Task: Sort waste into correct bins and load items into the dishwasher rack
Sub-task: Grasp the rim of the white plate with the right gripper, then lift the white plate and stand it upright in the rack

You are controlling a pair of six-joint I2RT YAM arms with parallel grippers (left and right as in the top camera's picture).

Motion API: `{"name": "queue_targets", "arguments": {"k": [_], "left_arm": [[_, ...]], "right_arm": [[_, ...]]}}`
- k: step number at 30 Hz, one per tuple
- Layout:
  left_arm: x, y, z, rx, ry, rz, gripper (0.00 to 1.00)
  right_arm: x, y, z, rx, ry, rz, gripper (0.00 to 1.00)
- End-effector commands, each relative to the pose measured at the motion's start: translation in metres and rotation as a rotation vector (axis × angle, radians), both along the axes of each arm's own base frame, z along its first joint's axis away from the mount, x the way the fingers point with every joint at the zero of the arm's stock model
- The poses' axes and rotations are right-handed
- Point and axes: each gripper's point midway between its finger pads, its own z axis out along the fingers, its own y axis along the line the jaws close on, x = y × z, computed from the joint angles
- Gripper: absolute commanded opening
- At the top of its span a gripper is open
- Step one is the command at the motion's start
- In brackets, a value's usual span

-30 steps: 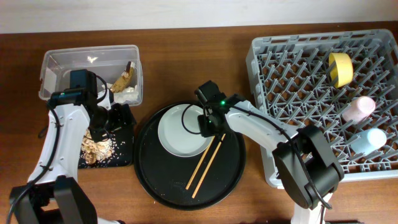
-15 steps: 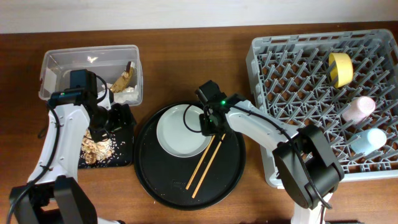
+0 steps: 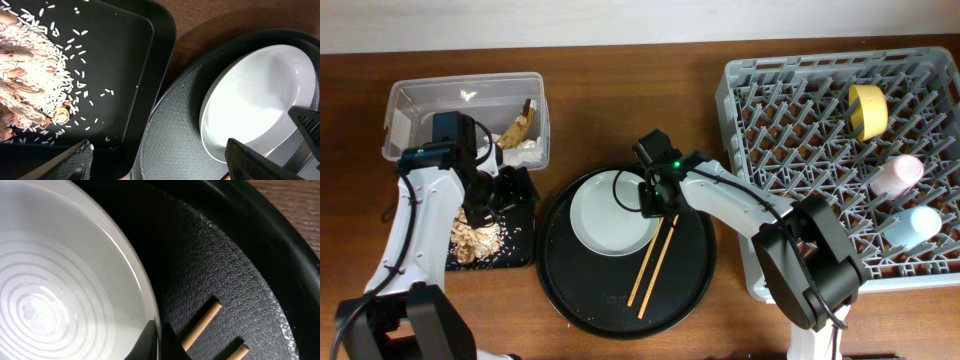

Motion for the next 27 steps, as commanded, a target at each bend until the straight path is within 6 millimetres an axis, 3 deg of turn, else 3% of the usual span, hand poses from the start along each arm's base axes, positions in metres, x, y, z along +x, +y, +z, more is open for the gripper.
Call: {"name": "queue_targets", "arguments": {"k": [1, 5, 9, 10, 11, 17, 22, 27], "left_arm": [[0.0, 0.001, 0.006, 0.0, -0.017, 0.011, 0.84], [0.0, 0.001, 0.006, 0.0, -0.017, 0.011, 0.84], [0.0, 0.001, 0.006, 0.0, -0.017, 0.011, 0.84], [0.0, 0.001, 0.006, 0.0, -0.017, 0.011, 0.84], [0.0, 0.001, 0.006, 0.0, -0.017, 0.011, 0.84], [0.0, 0.001, 0.006, 0.0, -0.017, 0.011, 0.84], [0.0, 0.001, 0.006, 0.0, -0.017, 0.011, 0.84], [0.0, 0.001, 0.006, 0.0, -0.017, 0.011, 0.84]], "right_arm": [[0.018, -0.021, 0.025, -0.044, -0.05, -0.047, 0.04], [0.048, -0.049, 0.093, -0.071, -0.188, -0.064, 0.04], [0.078, -0.103, 0.173, -0.167, -0.4, -0.107, 0.04], [0.082, -0.119, 0.188, -0.211, -0.445, -0.132, 0.04], [0.088, -0.148, 0.209, -0.291, -0.508, -0.187, 0.04], [0.092, -0.28, 0.278, -0.74, -0.682, -0.469, 0.04], [0.086, -0.339, 0.297, -0.926, -0.697, -0.626, 0.04], [0.09, -0.365, 0.271, -0.969, -0.613, -0.645, 0.04]]}}
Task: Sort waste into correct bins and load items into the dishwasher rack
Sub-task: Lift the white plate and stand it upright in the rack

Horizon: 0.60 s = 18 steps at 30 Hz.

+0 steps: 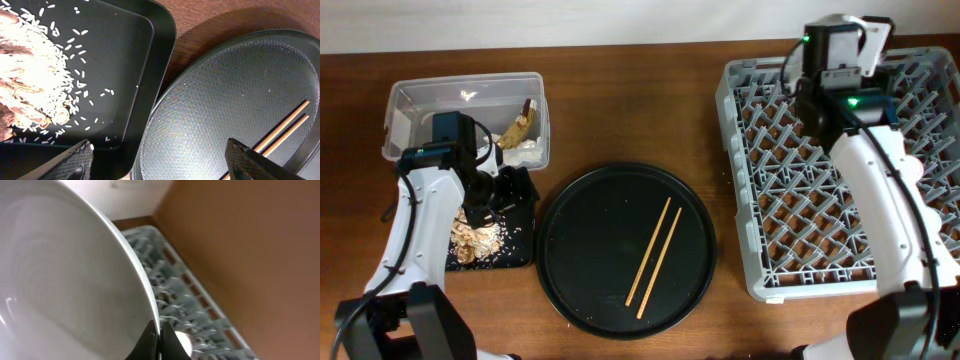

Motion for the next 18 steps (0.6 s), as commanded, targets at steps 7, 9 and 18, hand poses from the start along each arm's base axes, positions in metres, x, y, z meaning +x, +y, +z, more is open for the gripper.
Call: {"name": "queue_targets", "arguments": {"k": [7, 9, 18], "left_arm": [[0.0, 0.001, 0.006, 0.0, -0.017, 0.011, 0.84], [0.0, 0.001, 0.006, 0.001, -0.018, 0.011, 0.84], [0.0, 0.001, 0.006, 0.0, -0.017, 0.011, 0.84]], "right_arm": [[0.013, -0.015, -0.071, -0.059, 0.223, -0.059, 0.04], [0.014, -0.005, -0.083, -0.036, 0.234, -0.05, 0.04], [0.01, 0.043, -0.109, 0.082, 0.321, 0.085, 0.24]]}}
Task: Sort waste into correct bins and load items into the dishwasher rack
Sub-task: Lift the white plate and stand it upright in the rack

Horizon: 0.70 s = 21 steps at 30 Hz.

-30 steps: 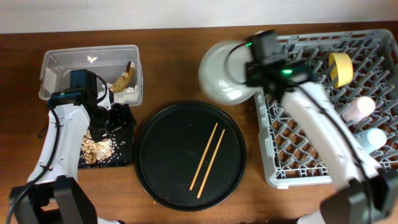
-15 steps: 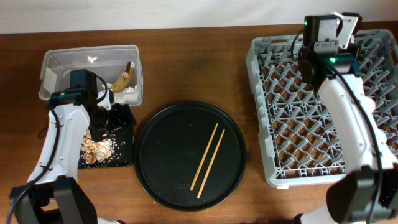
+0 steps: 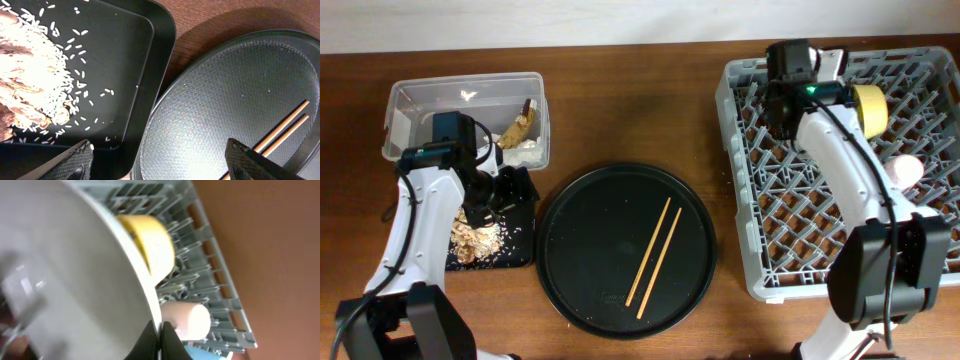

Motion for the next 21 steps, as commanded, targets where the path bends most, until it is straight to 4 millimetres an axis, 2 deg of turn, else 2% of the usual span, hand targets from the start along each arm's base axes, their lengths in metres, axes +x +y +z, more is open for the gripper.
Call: {"name": "queue_targets", "arguments": {"k": [1, 3, 5, 7, 9, 12, 13, 15, 19, 21], "left_arm": [[0.0, 0.001, 0.006, 0.0, -0.017, 0.011, 0.84], [0.0, 0.001, 0.006, 0.0, -0.016, 0.011, 0.84], [0.0, 0.001, 0.006, 0.0, -0.016, 0.011, 0.84], [0.0, 0.001, 0.006, 0.0, -0.016, 0.011, 0.84], [0.0, 0.001, 0.006, 0.0, -0.016, 0.011, 0.85], [0.0, 0.001, 0.006, 0.0, -0.016, 0.011, 0.85], [0.0, 0.001, 0.006, 0.0, -0.016, 0.011, 0.85], [0.0, 0.001, 0.006, 0.001, -0.016, 0.011, 0.85], [0.0, 0.001, 0.006, 0.0, -0.016, 0.011, 0.85], [0.0, 0.001, 0.006, 0.0, -0.016, 0.011, 0.85]], "right_arm": [[-0.002, 0.021, -0.013, 0.107, 0.025, 0.043, 0.35], [-0.011, 0.02, -0.006, 0.132, 0.0, 0.011, 0.45], [-0.019, 0.023, 0.014, 0.172, -0.053, 0.01, 0.54], [-0.024, 0.034, 0.042, 0.265, -0.135, 0.058, 0.7], [-0.03, 0.062, 0.06, 0.445, -0.182, 0.162, 0.73], [-0.05, 0.123, 0.066, 0.778, -0.133, 0.352, 0.73], [-0.061, 0.146, 0.064, 0.897, -0.09, 0.391, 0.73], [-0.078, 0.17, 0.051, 1.015, -0.004, 0.378, 0.73], [-0.11, 0.206, 0.008, 1.06, 0.179, 0.302, 0.72], [-0.126, 0.231, -0.021, 1.064, 0.259, 0.279, 0.73]]}}
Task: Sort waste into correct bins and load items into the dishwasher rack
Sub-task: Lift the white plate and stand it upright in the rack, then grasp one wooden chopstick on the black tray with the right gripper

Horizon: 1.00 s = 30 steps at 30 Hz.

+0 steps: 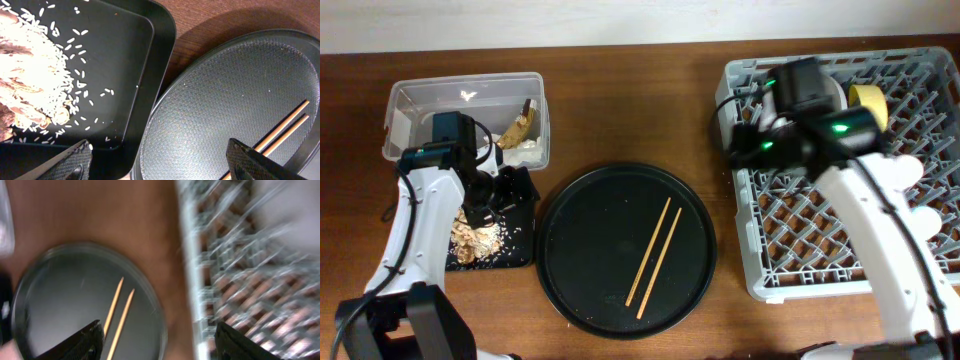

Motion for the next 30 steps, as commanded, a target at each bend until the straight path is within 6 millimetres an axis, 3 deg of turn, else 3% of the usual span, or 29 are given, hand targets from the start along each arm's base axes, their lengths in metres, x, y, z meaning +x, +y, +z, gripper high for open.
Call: {"name": "queue_targets", "arguments": {"k": [1, 7, 13, 19, 20, 26, 30], "left_arm": [[0.0, 0.001, 0.006, 0.001, -0.016, 0.011, 0.85], [-0.001, 0.001, 0.006, 0.0, -0.013, 0.011, 0.85], [-0.001, 0.001, 0.006, 0.0, -0.013, 0.011, 0.85], [-0.001, 0.001, 0.006, 0.0, -0.013, 0.011, 0.85], [-0.001, 0.001, 0.006, 0.0, -0.014, 0.011, 0.85], [-0.001, 0.001, 0.006, 0.0, -0.014, 0.011, 0.85], [-0.001, 0.001, 0.006, 0.0, -0.014, 0.011, 0.85]], "right_arm": [[-0.032, 0.051, -0.051, 0.07, 0.175, 0.014, 0.74], [-0.08, 0.103, -0.143, 0.033, 0.321, 0.011, 0.73], [-0.1, 0.112, -0.204, -0.105, 0.367, 0.007, 0.7], [-0.111, 0.117, -0.226, -0.145, 0.411, 0.016, 0.68], [-0.111, 0.117, -0.227, -0.148, 0.414, 0.016, 0.58], [-0.116, 0.121, -0.226, -0.12, 0.439, 0.023, 0.17], [-0.122, 0.13, -0.225, -0.071, 0.48, 0.022, 0.04]]}}
